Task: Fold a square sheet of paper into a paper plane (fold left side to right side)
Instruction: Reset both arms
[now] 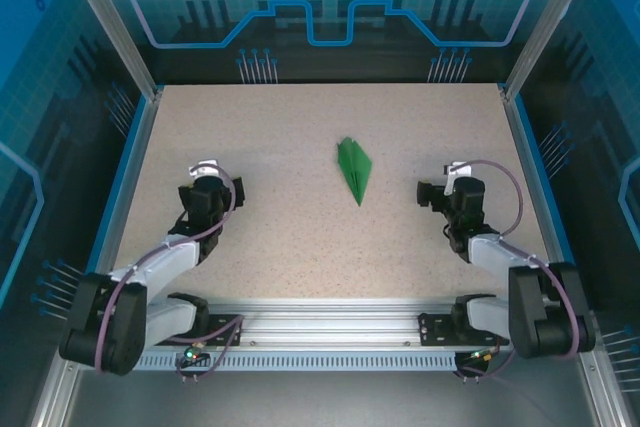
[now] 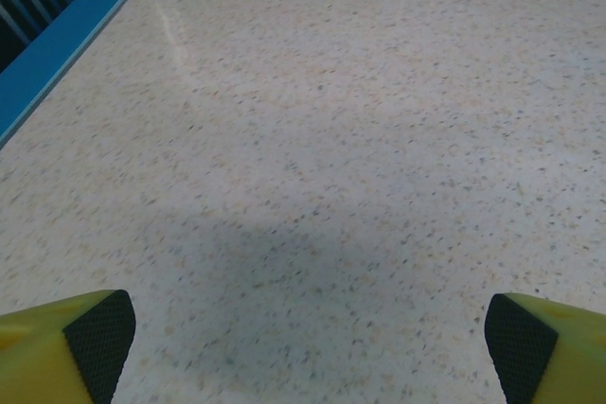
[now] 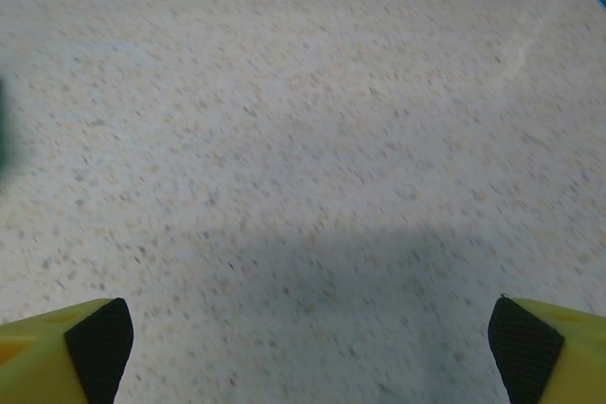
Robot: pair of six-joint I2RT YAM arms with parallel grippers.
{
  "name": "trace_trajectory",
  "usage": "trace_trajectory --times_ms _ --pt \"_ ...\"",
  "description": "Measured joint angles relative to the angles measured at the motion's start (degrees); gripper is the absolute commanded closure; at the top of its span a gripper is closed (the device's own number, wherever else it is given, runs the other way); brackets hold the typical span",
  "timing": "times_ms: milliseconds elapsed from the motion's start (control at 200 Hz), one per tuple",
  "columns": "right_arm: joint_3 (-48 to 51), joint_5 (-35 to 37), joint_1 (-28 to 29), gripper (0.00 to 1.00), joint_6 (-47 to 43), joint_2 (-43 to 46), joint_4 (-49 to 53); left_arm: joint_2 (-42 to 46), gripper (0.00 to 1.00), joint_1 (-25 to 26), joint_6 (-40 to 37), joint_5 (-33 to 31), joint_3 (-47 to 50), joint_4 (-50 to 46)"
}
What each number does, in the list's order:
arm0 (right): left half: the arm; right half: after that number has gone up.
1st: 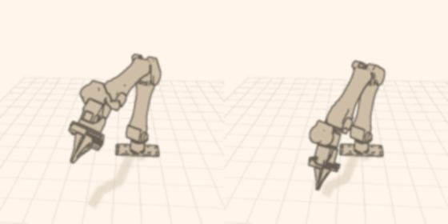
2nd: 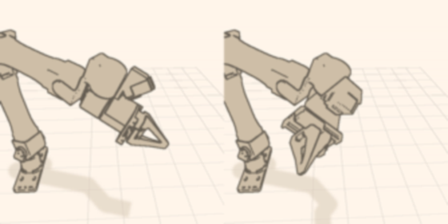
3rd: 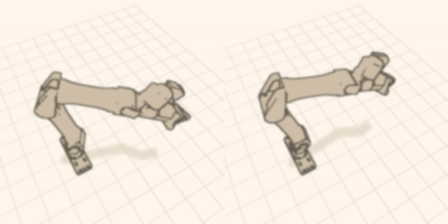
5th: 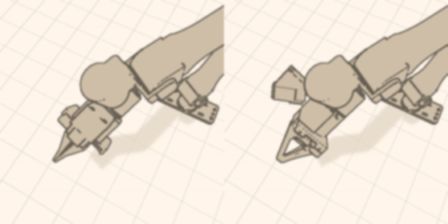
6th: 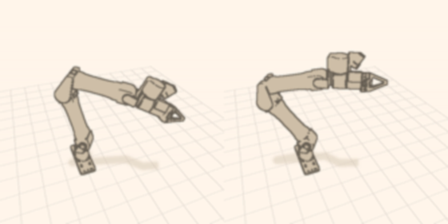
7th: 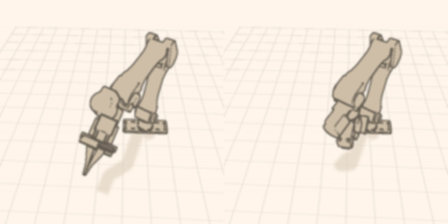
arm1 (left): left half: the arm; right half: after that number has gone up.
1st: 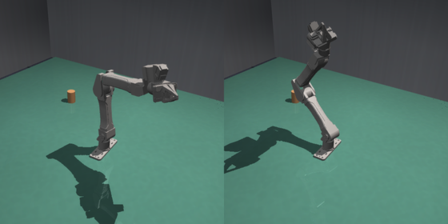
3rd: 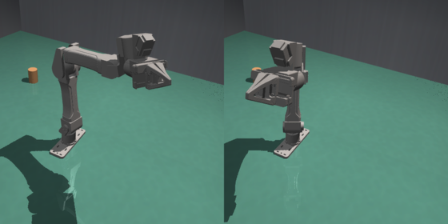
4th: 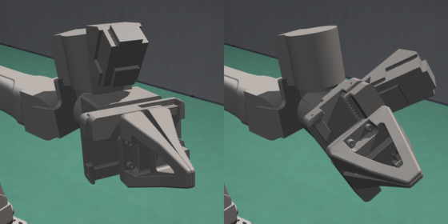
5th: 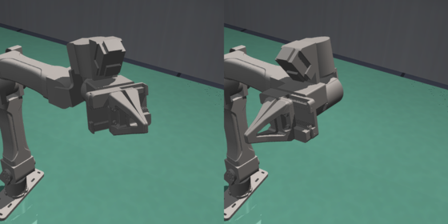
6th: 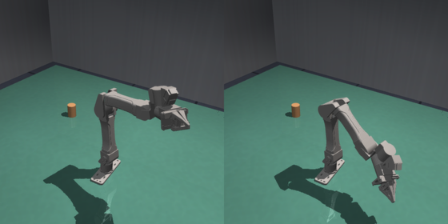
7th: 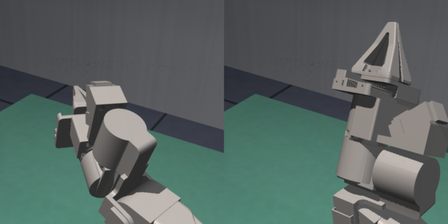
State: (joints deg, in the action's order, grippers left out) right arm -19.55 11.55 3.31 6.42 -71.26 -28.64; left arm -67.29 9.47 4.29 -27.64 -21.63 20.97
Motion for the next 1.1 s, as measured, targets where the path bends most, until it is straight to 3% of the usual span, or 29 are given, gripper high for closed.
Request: trace_trajectory --times_ms 255,540,1100 --pt "-0.07 -5.07 -0.76 0.0 -2.8 -10.99 -14.6 -6.8 0.01 -5.2 -4.52 10.75 2.4 13.49" --pt "-3.58 -8.63 -0.83 0.0 -4.57 -14.38 -14.53 -17.38 0.01 -9.22 -4.26 21.81 2.73 26.16" --pt "-4.09 -8.59 -0.31 0.0 -6.19 -14.38 -14.27 -19.89 0.01 -9.27 -4.26 23.47 -1.22 23.65"
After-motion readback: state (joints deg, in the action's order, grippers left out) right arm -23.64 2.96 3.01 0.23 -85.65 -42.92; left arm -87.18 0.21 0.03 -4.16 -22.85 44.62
